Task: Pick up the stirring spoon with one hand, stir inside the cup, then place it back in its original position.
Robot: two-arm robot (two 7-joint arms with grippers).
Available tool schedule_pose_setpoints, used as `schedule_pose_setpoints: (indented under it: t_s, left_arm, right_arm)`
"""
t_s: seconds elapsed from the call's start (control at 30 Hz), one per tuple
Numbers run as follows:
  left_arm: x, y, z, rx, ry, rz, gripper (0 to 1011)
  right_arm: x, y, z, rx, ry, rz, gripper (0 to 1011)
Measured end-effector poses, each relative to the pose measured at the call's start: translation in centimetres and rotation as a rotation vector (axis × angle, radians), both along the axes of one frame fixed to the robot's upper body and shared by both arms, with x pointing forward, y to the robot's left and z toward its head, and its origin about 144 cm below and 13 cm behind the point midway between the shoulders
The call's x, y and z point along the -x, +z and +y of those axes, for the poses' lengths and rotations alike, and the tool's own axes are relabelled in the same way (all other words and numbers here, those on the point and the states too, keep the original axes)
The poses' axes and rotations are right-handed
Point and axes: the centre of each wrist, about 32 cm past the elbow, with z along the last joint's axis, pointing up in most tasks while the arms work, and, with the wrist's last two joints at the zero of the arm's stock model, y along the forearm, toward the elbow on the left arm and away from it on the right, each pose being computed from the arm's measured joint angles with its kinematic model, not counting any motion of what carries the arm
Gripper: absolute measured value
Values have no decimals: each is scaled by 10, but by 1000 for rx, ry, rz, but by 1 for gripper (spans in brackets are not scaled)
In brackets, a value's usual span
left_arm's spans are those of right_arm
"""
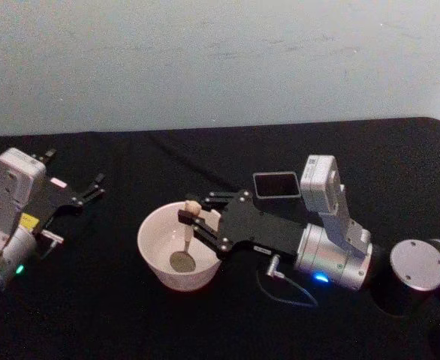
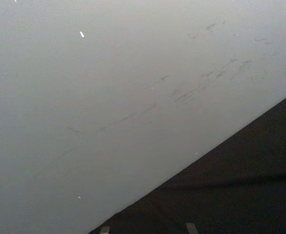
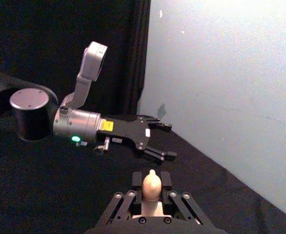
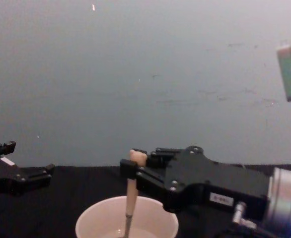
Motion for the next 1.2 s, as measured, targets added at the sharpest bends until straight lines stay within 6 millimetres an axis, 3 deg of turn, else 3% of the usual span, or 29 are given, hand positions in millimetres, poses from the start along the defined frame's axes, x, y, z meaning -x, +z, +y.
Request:
schedule_pose_setpoints:
  t_s: [0.53,0.9,1.2]
  left_arm:
    - [0,0,0,0,0,0,1001]
    - [0,0,0,0,0,0,1001]
    - [0,0,0,0,0,0,1001]
  right_arm:
    - [-27,0,9,0,-94,-18,215]
    - [-29,0,6,2,-110,-28,215]
    - [-23,2,-8,7,-130,-37,215]
